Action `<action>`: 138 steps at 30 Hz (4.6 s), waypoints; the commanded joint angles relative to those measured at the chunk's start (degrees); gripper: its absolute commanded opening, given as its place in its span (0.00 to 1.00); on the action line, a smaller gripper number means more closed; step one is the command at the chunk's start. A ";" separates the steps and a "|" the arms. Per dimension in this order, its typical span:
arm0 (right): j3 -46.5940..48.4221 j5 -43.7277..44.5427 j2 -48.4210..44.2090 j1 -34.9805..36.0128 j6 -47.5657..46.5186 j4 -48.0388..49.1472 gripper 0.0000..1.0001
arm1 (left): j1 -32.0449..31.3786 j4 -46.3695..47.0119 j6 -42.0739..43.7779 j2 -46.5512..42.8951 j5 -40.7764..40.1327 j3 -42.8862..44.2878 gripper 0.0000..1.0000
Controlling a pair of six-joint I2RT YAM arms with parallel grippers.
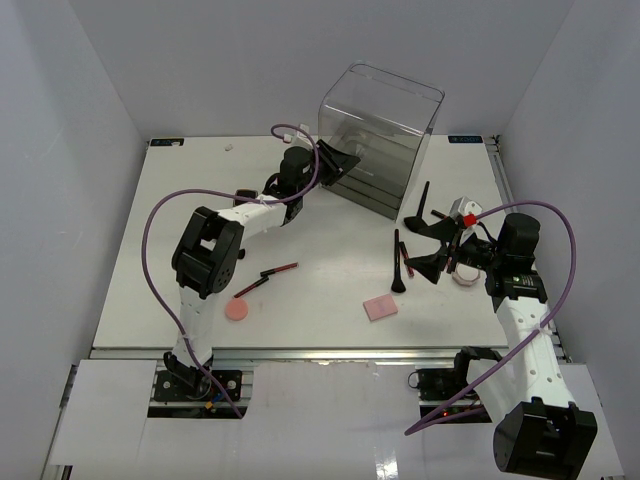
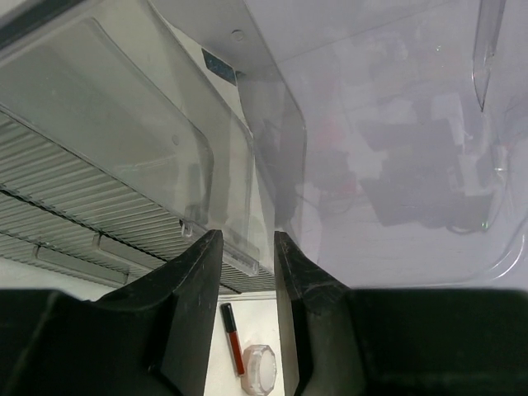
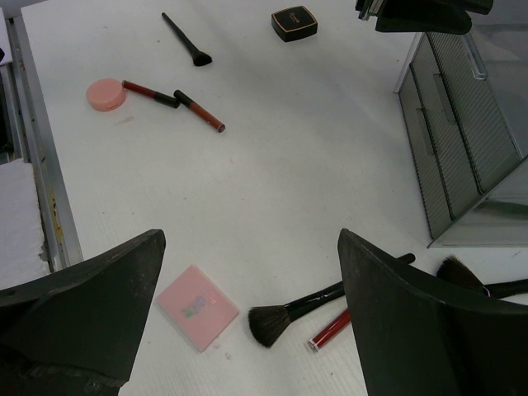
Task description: Organize the makeup
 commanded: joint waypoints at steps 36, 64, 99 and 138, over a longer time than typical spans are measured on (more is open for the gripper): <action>-0.54 -1.72 -0.31 -0.06 -0.34 1.40 0.92 | -0.26 2.87 -0.26 -3.47 -0.61 -3.92 0.41; -0.72 -1.70 -0.22 -0.06 -0.24 1.74 0.92 | 0.25 4.19 -6.79 0.68 0.61 -1.29 0.16; 15.00 11.43 18.23 1.25 42.90 23.66 0.96 | 1.97 13.66 -10.14 -17.22 8.25 -12.55 0.02; 24.42 9.27 38.01 5.48 65.39 50.17 0.56 | 2.11 12.54 -11.05 -20.24 9.16 -12.28 0.02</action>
